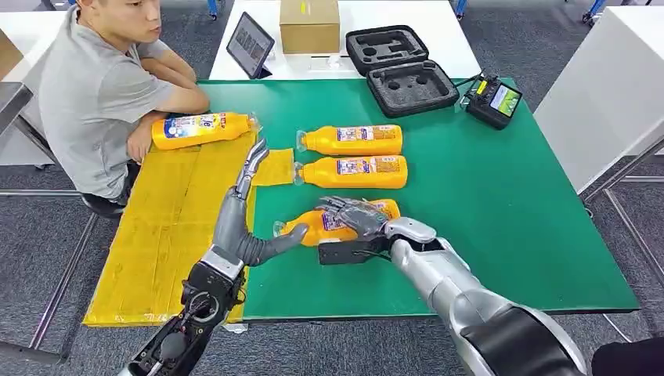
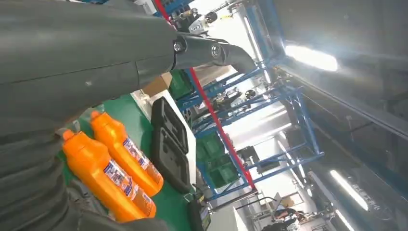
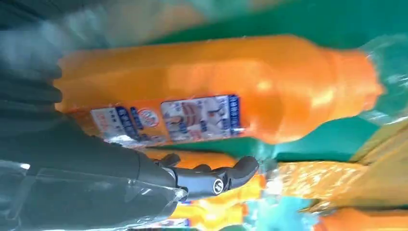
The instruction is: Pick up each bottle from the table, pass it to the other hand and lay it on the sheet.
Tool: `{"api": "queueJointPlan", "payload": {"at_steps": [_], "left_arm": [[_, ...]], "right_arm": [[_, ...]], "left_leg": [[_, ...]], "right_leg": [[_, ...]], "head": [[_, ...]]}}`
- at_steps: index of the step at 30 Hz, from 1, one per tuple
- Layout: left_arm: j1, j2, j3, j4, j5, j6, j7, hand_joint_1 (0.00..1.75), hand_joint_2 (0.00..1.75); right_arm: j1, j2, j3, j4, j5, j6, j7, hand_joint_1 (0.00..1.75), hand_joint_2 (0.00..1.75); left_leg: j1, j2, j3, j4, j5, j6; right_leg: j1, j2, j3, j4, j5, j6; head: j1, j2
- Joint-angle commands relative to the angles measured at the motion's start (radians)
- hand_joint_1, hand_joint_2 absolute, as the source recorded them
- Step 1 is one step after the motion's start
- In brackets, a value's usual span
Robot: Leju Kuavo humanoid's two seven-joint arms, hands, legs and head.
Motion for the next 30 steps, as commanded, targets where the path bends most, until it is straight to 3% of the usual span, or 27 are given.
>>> {"api": "queueJointPlan", "payload": {"at_steps": [1,4,15,26,27,28,29,30], "left_arm": [[-0.013,0.007,0.020,0.037,-0.006,-0.010,0.003,0.00,1.75],[-0.012,0.002,0.031,0.044,-0.017,-0.021,0.003,0.00,1.75],[-0.010,0.001,0.032,0.058,-0.024,-0.043,0.003,0.00,1.75],[-0.046,-0.019,0.027,0.101,-0.014,-0.054,0.003,0.00,1.75],[-0.043,-0.019,0.027,0.098,-0.013,-0.055,0.003,0.00,1.75],[-0.043,-0.019,0.028,0.098,-0.013,-0.054,0.003,0.00,1.75],[-0.039,-0.019,0.029,0.098,-0.014,-0.052,0.003,0.00,1.75],[-0.039,-0.019,0.029,0.098,-0.014,-0.052,0.003,0.00,1.75]], "right_arm": [[-0.027,-0.028,0.049,0.058,-0.003,-0.035,0.058,0.00,1.75],[-0.026,-0.043,0.084,0.064,0.035,-0.085,0.151,0.00,1.75],[0.016,-0.070,0.083,0.065,0.030,-0.107,0.211,0.00,1.75],[0.007,-0.083,0.083,0.097,0.020,0.050,0.272,0.00,1.75],[0.008,-0.088,0.083,0.098,0.018,0.065,0.273,0.24,1.75],[0.009,-0.090,0.089,0.096,0.023,0.073,0.269,1.36,1.75],[0.011,-0.092,0.086,0.099,0.019,0.085,0.267,1.47,1.75],[0.011,-0.092,0.086,0.099,0.019,0.085,0.267,1.47,1.75]], "left_leg": [[0.001,-0.002,0.003,0.000,-0.001,-0.001],[0.000,-0.002,0.002,-0.001,0.000,-0.001],[0.001,-0.003,0.003,-0.001,-0.001,-0.001],[0.001,-0.004,0.004,-0.001,0.000,-0.001],[0.001,-0.005,0.004,-0.001,0.000,-0.001],[0.001,-0.004,0.004,-0.001,0.000,-0.001],[0.001,-0.003,0.004,-0.001,0.000,-0.001],[0.001,-0.003,0.004,-0.001,0.000,-0.001]], "right_leg": [[0.001,-0.001,0.003,0.000,-0.001,-0.001],[0.000,-0.001,0.002,-0.001,-0.001,-0.001],[0.001,-0.002,0.004,-0.002,-0.001,-0.001],[0.001,-0.003,0.005,-0.002,-0.001,-0.001],[0.001,-0.004,0.005,-0.002,-0.001,-0.001],[0.001,-0.003,0.005,-0.002,-0.001,-0.001],[0.001,-0.003,0.005,-0.002,-0.001,-0.001],[0.000,-0.002,0.004,-0.002,0.000,-0.001]], "head": [[0.000,0.000],[0.000,0.000],[0.000,0.000],[0.000,0.000],[0.000,0.000],[0.000,0.000],[0.000,0.000],[0.000,0.000]]}}
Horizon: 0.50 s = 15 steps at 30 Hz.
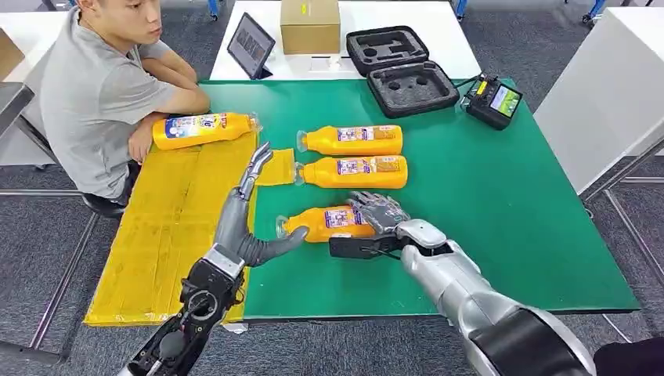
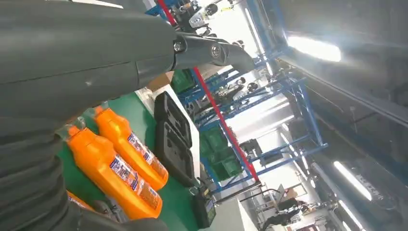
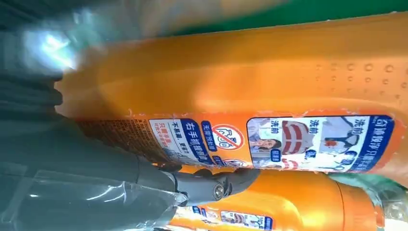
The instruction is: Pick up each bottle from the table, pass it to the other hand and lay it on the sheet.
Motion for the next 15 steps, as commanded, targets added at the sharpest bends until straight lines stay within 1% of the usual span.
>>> {"api": "queueJointPlan", "payload": {"at_steps": [1,3,4,6,10,12,15], "left_arm": [[-0.034,-0.013,0.009,0.078,0.005,0.001,0.003,0.00,1.75],[-0.034,-0.013,0.009,0.078,0.005,0.001,0.003,0.00,1.75],[-0.032,-0.012,0.009,0.076,0.005,0.000,0.003,0.00,1.75],[-0.030,-0.011,0.008,0.074,0.005,-0.001,0.003,0.00,1.75],[-0.027,-0.011,0.006,0.075,0.006,-0.006,0.003,0.00,1.75],[-0.034,-0.015,0.001,0.082,0.006,-0.013,0.003,0.00,1.75],[-0.036,-0.016,0.001,0.084,0.006,-0.012,0.003,0.00,1.75]], "right_arm": [[0.002,-0.035,0.029,0.083,-0.007,0.093,0.006,1.52,1.75],[0.002,-0.035,0.029,0.083,-0.007,0.093,0.006,1.75,1.75],[0.002,-0.036,0.032,0.083,-0.006,0.101,0.004,1.75,1.75],[0.002,-0.038,0.035,0.081,-0.004,0.107,0.002,1.75,1.75],[0.006,-0.047,0.037,0.084,-0.002,0.116,0.001,1.75,1.75],[0.009,-0.054,0.025,0.084,-0.020,0.166,-0.013,1.75,1.75],[0.011,-0.057,0.024,0.084,-0.021,0.167,-0.015,1.75,1.75]], "left_leg": [[0.001,-0.004,0.004,-0.001,0.000,-0.001],[0.001,-0.003,0.003,-0.001,0.000,-0.001],[0.001,-0.005,0.005,-0.002,0.000,-0.001],[0.001,-0.003,0.004,-0.001,0.000,-0.001],[0.001,-0.004,0.005,-0.002,0.000,-0.001],[0.001,-0.004,0.004,-0.001,0.000,-0.001],[0.001,-0.004,0.006,-0.001,0.000,-0.001]], "right_leg": [[0.001,-0.003,0.005,-0.002,-0.001,-0.001],[0.001,-0.002,0.004,-0.001,-0.001,-0.001],[0.001,-0.004,0.006,-0.002,-0.001,-0.001],[0.001,-0.002,0.005,-0.002,-0.001,-0.001],[0.001,-0.004,0.007,-0.002,-0.001,-0.001],[0.001,-0.003,0.006,-0.002,-0.001,-0.001],[0.001,-0.004,0.007,-0.002,-0.001,-0.001]], "head": [[0.000,0.000],[0.000,0.000],[0.000,0.000],[0.000,0.000],[0.000,0.000],[0.000,0.000],[0.000,0.000]]}}
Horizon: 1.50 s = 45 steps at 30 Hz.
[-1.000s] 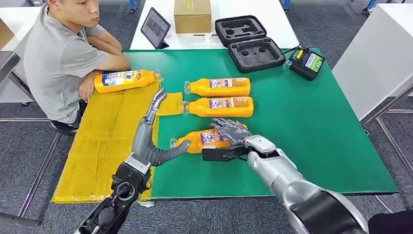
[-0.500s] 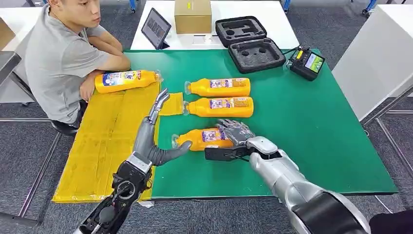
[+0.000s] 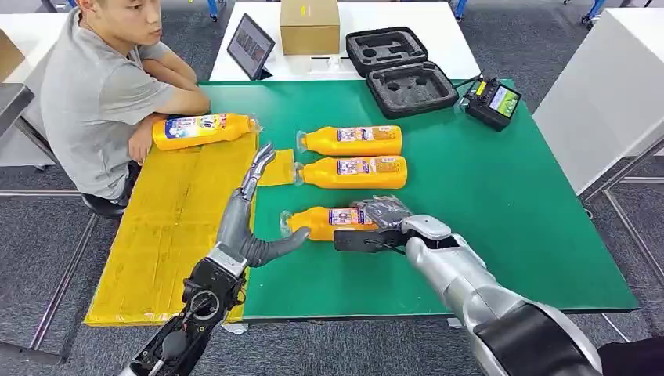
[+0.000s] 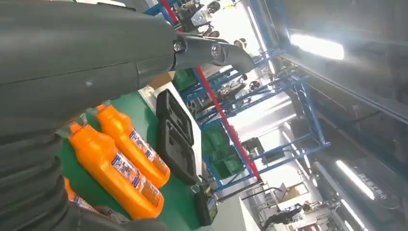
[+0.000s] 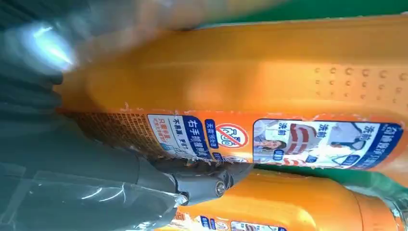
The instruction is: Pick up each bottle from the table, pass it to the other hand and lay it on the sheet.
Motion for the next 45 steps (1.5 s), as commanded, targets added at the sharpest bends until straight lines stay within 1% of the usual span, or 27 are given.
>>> {"api": "queueJointPlan", "payload": {"at_steps": [1,3,4,10,12,13,14,16,17,19,21,23,26,28,30,31,34,38,40,41,42,43,45], "left_arm": [[-0.035,-0.011,0.001,0.071,0.004,-0.008,0.003,0.00,1.75],[-0.035,-0.011,0.001,0.071,0.004,-0.008,0.003,0.00,1.75],[-0.035,-0.011,0.001,0.071,0.004,-0.008,0.003,0.00,1.75],[-0.035,-0.011,0.001,0.071,0.004,-0.008,0.003,0.00,1.75],[-0.040,-0.013,0.003,0.076,0.006,-0.007,0.003,0.00,1.75],[-0.045,-0.015,0.003,0.080,0.007,-0.005,0.003,0.00,1.75],[-0.045,-0.015,0.002,0.078,0.005,0.002,0.003,0.00,1.75],[-0.032,-0.006,-0.003,0.050,0.006,0.031,0.003,0.00,1.75],[-0.022,0.001,-0.006,0.026,0.006,0.061,0.003,0.00,1.75],[-0.008,0.010,-0.005,-0.010,0.010,0.122,0.003,0.00,1.75],[0.000,0.019,-0.006,-0.042,0.019,0.192,0.003,0.00,1.75],[0.016,0.032,-0.007,-0.082,0.038,0.261,0.003,0.00,1.75],[0.041,0.040,-0.005,-0.117,0.054,0.314,0.003,0.00,1.75],[0.071,0.040,0.006,-0.159,0.049,0.363,0.003,0.00,1.75],[0.082,0.032,0.023,-0.174,0.054,0.370,0.003,0.00,1.75],[0.082,0.026,0.032,-0.175,0.058,0.370,0.003,0.00,1.75],[0.084,0.011,0.050,-0.169,0.074,0.369,0.003,0.00,1.75],[0.084,0.009,0.052,-0.159,0.086,0.360,0.003,0.00,1.75],[0.094,-0.017,0.089,-0.098,0.163,0.238,0.003,0.00,1.75],[0.096,-0.034,0.114,-0.045,0.180,0.154,0.003,0.00,1.75],[0.095,-0.041,0.112,0.006,0.198,0.106,0.003,0.00,1.75],[0.071,-0.042,0.082,0.155,0.266,-0.006,0.003,0.00,1.75],[0.047,-0.052,0.049,0.275,0.329,-0.104,0.005,0.00,1.75]], "right_arm": [[0.032,-0.036,0.024,0.083,-0.010,0.068,-0.008,1.75,1.75],[0.032,-0.036,0.024,0.083,-0.010,0.068,-0.008,1.75,1.75],[0.032,-0.036,0.024,0.083,-0.010,0.068,-0.008,1.75,1.75],[0.032,-0.036,0.024,0.083,-0.010,0.068,-0.008,1.75,1.75],[0.035,-0.031,-0.013,0.080,-0.052,0.088,-0.031,1.75,1.75],[0.040,-0.029,-0.053,0.078,-0.099,0.114,-0.064,1.75,1.75],[0.046,-0.030,-0.089,0.075,-0.139,0.120,-0.080,1.75,1.75],[0.052,-0.034,-0.106,0.069,-0.156,0.072,-0.095,1.75,1.75],[0.057,-0.030,-0.159,0.064,-0.214,0.069,-0.128,1.75,1.75],[0.062,-0.025,-0.242,0.062,-0.310,0.088,-0.172,1.75,1.75],[0.062,-0.026,-0.269,0.056,-0.343,0.046,-0.198,1.75,1.75],[0.062,-0.025,-0.305,0.048,-0.391,0.013,-0.230,1.75,1.75],[0.073,-0.023,-0.340,0.039,-0.445,0.009,-0.268,1.75,1.75],[0.092,-0.022,-0.368,0.028,-0.495,0.013,-0.318,1.75,1.75],[0.099,-0.019,-0.392,0.028,-0.538,0.048,-0.333,1.75,1.75],[0.107,-0.018,-0.397,0.023,-0.547,0.029,-0.343,1.75,1.75],[0.114,-0.014,-0.409,0.020,-0.579,0.028,-0.357,1.75,1.75],[0.115,-0.013,-0.409,0.018,-0.587,0.026,-0.357,1.75,1.75],[0.126,-0.008,-0.407,-0.009,-0.623,0.025,-0.357,1.75,1.75],[0.141,-0.006,-0.402,-0.041,-0.647,0.028,-0.357,1.75,1.75],[0.152,-0.005,-0.388,-0.066,-0.664,0.021,-0.357,1.75,1.75],[0.175,0.000,-0.369,-0.131,-0.702,0.024,-0.357,1.75,1.75],[0.201,0.006,-0.336,-0.206,-0.753,0.040,-0.357,1.75,1.75]], "left_leg": [[0.002,-0.006,0.004,-0.002,0.000,-0.001],[0.001,-0.004,0.003,-0.001,0.000,-0.001],[0.002,-0.005,0.005,-0.002,0.001,-0.001],[0.001,-0.003,0.004,-0.001,0.000,-0.001],[0.001,-0.005,0.005,-0.002,0.000,-0.001],[0.001,-0.004,0.005,-0.001,0.000,-0.001],[0.001,-0.005,0.005,-0.002,0.000,-0.001],[0.001,-0.004,0.005,-0.001,0.000,-0.001],[0.002,-0.005,0.006,-0.002,0.000,-0.001],[0.001,-0.003,0.006,-0.001,0.000,-0.001],[0.002,-0.004,0.006,-0.002,0.000,-0.002],[0.001,-0.002,0.005,-0.001,-0.001,-0.001],[0.001,-0.001,0.005,-0.002,-0.001,-0.002],[0.001,-0.001,0.005,-0.002,-0.001,-0.002],[0.001,0.000,0.004,-0.001,-0.001,-0.001],[0.001,-0.001,0.005,-0.001,-0.002,-0.001],[0.001,-0.001,0.001,-0.001,-0.001,-0.001],[0.001,-0.001,0.002,0.000,-0.002,-0.001],[0.001,0.000,0.000,-0.001,-0.001,-0.001],[0.001,0.000,0.002,-0.001,-0.001,-0.001],[0.001,0.000,0.002,-0.002,-0.001,-0.001],[0.000,0.000,0.001,-0.002,-0.001,-0.001],[0.000,-0.002,0.003,-0.003,0.000,-0.001]], "right_leg": [[0.001,-0.005,0.006,-0.003,-0.001,-0.001],[0.001,-0.003,0.005,-0.002,-0.001,-0.001],[0.002,-0.004,0.007,-0.003,0.000,-0.001],[0.001,-0.003,0.006,-0.002,0.000,-0.001],[0.001,-0.004,0.007,-0.003,-0.001,-0.001],[0.001,-0.003,0.007,-0.002,-0.001,-0.001],[0.001,-0.004,0.007,-0.002,-0.001,-0.001],[0.001,-0.004,0.007,-0.002,-0.001,-0.001],[0.002,-0.004,0.009,-0.003,-0.001,-0.001],[0.001,-0.002,0.007,-0.002,-0.001,-0.001],[0.002,-0.003,0.008,-0.003,-0.001,-0.002],[0.001,-0.001,0.006,-0.002,0.000,-0.001],[0.001,0.001,0.006,-0.002,-0.001,-0.002],[0.001,0.001,0.007,-0.001,-0.001,-0.002],[0.001,0.001,0.005,-0.001,-0.001,-0.001],[0.001,0.001,0.006,-0.001,-0.001,-0.001],[0.001,0.001,0.002,-0.001,0.000,-0.001],[0.001,0.001,0.003,0.000,-0.001,-0.001],[0.001,0.001,0.001,0.000,0.000,-0.001],[0.001,0.001,0.003,-0.001,0.000,-0.001],[0.001,0.001,0.003,-0.001,0.000,-0.001],[0.000,0.001,0.002,-0.001,0.000,-0.001],[0.000,-0.001,0.004,-0.002,0.000,-0.001]], "head": [[0.000,0.000],[0.000,0.000],[0.000,0.000],[0.000,0.000],[0.000,0.000],[0.000,0.000],[0.000,0.000],[0.000,0.000],[0.000,0.000],[0.000,0.000],[0.000,0.000],[0.000,0.000],[0.000,0.000],[0.000,0.000],[0.000,0.000],[0.000,0.000],[0.000,0.000],[0.000,0.000],[0.000,0.000],[0.000,0.000],[0.000,0.000],[0.000,0.000],[0.000,0.000]]}}
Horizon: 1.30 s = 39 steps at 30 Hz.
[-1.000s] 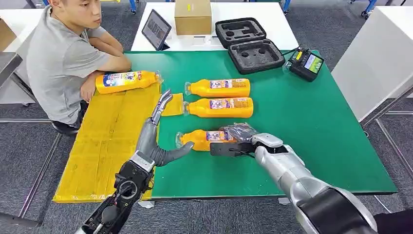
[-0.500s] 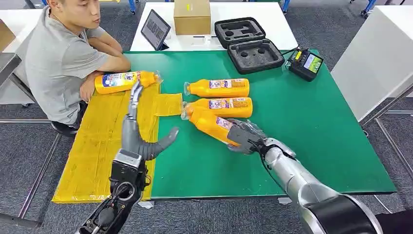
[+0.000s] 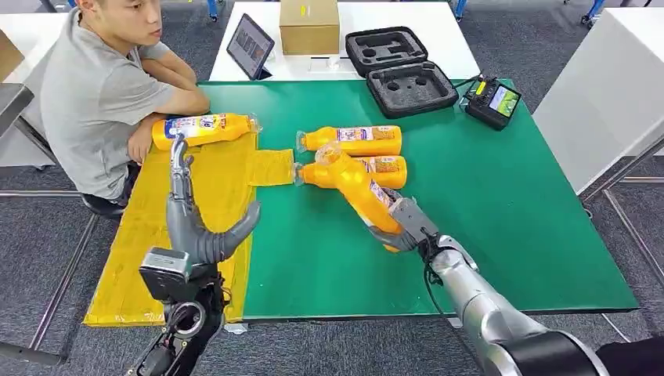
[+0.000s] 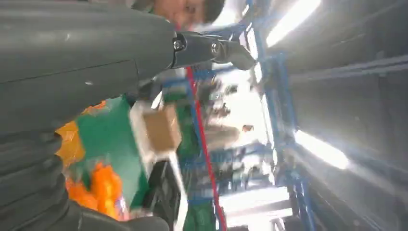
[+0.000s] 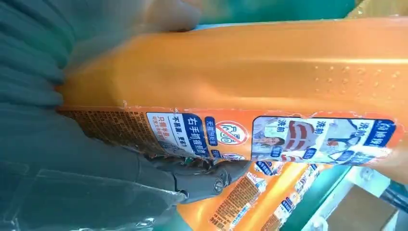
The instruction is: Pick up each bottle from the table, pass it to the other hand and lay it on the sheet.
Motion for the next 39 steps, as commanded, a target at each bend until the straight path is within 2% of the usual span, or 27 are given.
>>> {"api": "queueJointPlan", "payload": {"at_steps": [1,4,5,10,19,27,29,34,38,39], "left_arm": [[-0.058,-0.055,-0.014,0.462,0.179,-0.358,0.005,0.00,1.75],[-0.091,-0.072,-0.067,0.520,0.180,-0.442,0.009,0.00,1.75],[-0.100,-0.074,-0.078,0.524,0.178,-0.461,0.020,0.00,0.00],[-0.121,-0.085,-0.080,0.541,0.197,-0.524,0.053,0.00,0.00],[-0.144,-0.100,-0.007,0.491,0.189,-0.516,0.043,0.00,0.00],[-0.144,-0.100,-0.007,0.491,0.189,-0.516,0.043,0.00,0.00],[-0.126,-0.098,0.021,0.457,0.182,-0.506,0.033,0.00,0.00],[-0.111,-0.093,0.054,0.461,0.166,-0.482,0.044,0.00,0.00],[-0.106,-0.094,0.036,0.486,0.122,-0.461,0.027,0.00,0.00],[-0.103,-0.099,0.031,0.496,0.112,-0.454,0.023,0.00,1.75]], "right_arm": [[0.084,0.033,0.043,-0.215,-0.142,0.022,0.002,1.75,1.75],[0.110,0.052,0.113,-0.298,-0.205,0.072,0.002,1.75,1.75],[0.110,0.060,0.127,-0.305,-0.212,0.075,0.002,1.75,1.75],[0.112,0.085,0.182,-0.316,-0.229,0.100,0.002,1.75,1.75],[0.129,0.113,0.304,-0.304,-0.227,0.061,0.002,1.75,1.75],[0.129,0.113,0.304,-0.304,-0.227,0.061,0.002,1.75,1.75],[0.136,0.108,0.335,-0.307,-0.226,0.026,0.002,1.75,1.75],[0.170,0.110,0.386,-0.374,-0.226,-0.008,0.002,1.75,1.75],[0.196,0.106,0.415,-0.426,-0.233,-0.016,0.002,1.75,1.75],[0.202,0.106,0.421,-0.438,-0.235,-0.022,0.002,1.75,1.75]], "left_leg": [[-0.001,-0.002,0.004,-0.003,0.001,-0.001],[0.000,-0.001,0.000,-0.001,0.000,-0.001],[0.000,-0.001,-0.001,-0.001,0.000,-0.001],[0.000,0.000,-0.002,0.000,-0.001,-0.001],[0.001,0.001,-0.004,0.000,-0.001,-0.002],[0.001,-0.001,-0.005,0.000,0.000,-0.001],[0.001,0.000,-0.004,0.000,-0.001,-0.001],[0.001,0.001,-0.004,0.000,-0.001,-0.002],[0.001,0.000,-0.004,0.000,-0.001,-0.002],[0.001,0.000,-0.004,0.000,-0.001,-0.001]], "right_leg": [[-0.001,-0.001,0.004,-0.002,0.000,-0.001],[0.000,0.000,0.000,0.000,0.000,-0.001],[0.000,0.000,-0.002,0.000,0.000,-0.001],[0.000,0.001,-0.002,0.000,-0.001,-0.001],[0.001,0.002,-0.004,0.000,-0.001,-0.001],[0.001,0.000,-0.005,0.000,0.000,-0.001],[0.001,0.001,-0.004,0.000,-0.001,-0.001],[0.001,0.002,-0.003,0.000,-0.001,-0.001],[0.001,0.001,-0.003,0.000,-0.001,-0.001],[0.001,0.001,-0.004,0.000,-0.001,-0.001]], "head": [[0.000,0.000],[0.000,0.000],[0.000,0.000],[0.000,0.000],[0.000,0.000],[0.000,0.000],[0.000,0.000],[0.000,0.000],[0.000,0.000],[0.000,0.000]]}}
